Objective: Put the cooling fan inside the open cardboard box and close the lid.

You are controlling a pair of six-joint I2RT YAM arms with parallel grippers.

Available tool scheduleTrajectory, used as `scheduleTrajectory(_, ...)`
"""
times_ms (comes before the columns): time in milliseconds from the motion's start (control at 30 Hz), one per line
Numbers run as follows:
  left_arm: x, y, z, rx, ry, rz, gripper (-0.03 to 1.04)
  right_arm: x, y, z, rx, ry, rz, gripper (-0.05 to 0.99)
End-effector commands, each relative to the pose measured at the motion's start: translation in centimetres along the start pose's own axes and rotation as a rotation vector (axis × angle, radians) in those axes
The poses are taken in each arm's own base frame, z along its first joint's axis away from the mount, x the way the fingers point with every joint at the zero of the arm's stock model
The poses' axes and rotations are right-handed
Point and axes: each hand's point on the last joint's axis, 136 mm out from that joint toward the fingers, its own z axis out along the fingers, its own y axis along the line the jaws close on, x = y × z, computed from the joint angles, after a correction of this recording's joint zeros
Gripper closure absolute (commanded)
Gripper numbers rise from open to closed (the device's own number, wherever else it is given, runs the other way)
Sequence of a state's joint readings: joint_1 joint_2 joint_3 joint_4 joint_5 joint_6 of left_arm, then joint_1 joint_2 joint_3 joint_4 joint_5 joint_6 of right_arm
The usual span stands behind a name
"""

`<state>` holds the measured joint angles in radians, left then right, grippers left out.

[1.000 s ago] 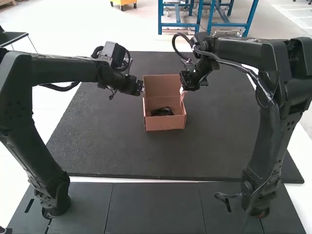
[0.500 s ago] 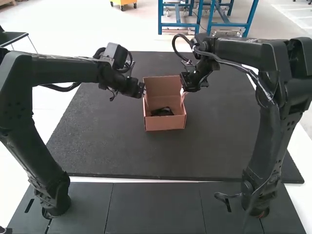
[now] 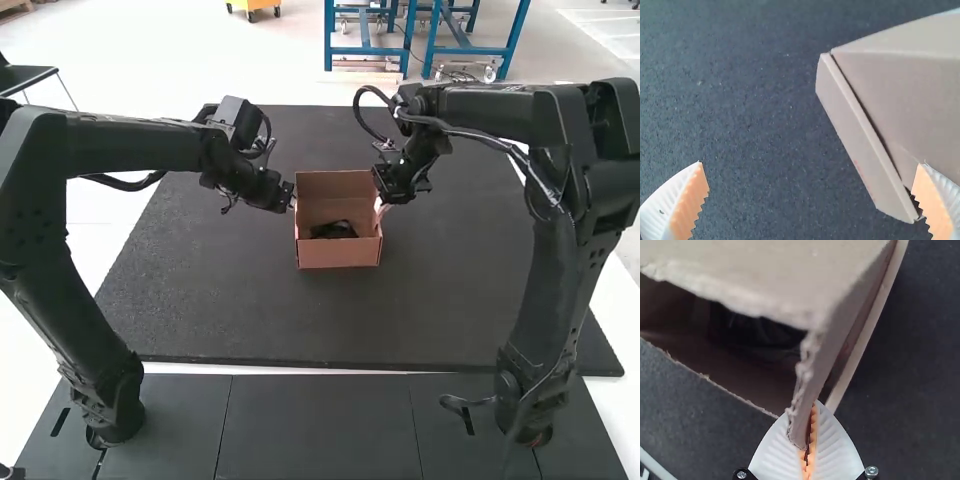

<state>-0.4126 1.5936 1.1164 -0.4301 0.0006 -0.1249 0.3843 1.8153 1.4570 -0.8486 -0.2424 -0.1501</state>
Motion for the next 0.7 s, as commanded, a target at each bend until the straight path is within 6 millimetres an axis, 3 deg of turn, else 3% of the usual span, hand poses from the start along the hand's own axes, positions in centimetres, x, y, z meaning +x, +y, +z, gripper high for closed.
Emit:
scheduleTrajectory(0,0.0,-0.2,-1.2,0.007,-0.019,0.028,0.05,0.1,1.0,-1.4,-0.005,-0.025,-0.039,0.96)
scheduleTrajectory(267,0.1,4.0,-1.7,-0.105,-0.021,-0.022,0.05,0.6,0.9,-1.3,-0.003,-0.01,-0.037,0.95)
scheduleTrajectory(400,-0.8,5.9,-2.3,-0.156,-0.061,-0.053,0.05,-0.4,1.0,-2.2,0.005,-0.044,-0.044,0.43)
scheduleTrajectory(500,-2.1,6.4,-2.7,-0.167,-0.111,-0.062,0.05,-1.4,1.4,-3.6,0.003,-0.075,-0.05,0.13)
scheduleTrajectory(533,-2.7,6.5,-2.9,-0.167,-0.128,-0.062,0.05,-1.7,1.5,-4.1,-0.001,-0.084,-0.055,0.08)
scheduleTrajectory(667,-4.6,6.4,-3.6,-0.165,-0.174,-0.061,0.05,-2.7,2.5,-6.7,-0.011,-0.135,-0.071,0.05)
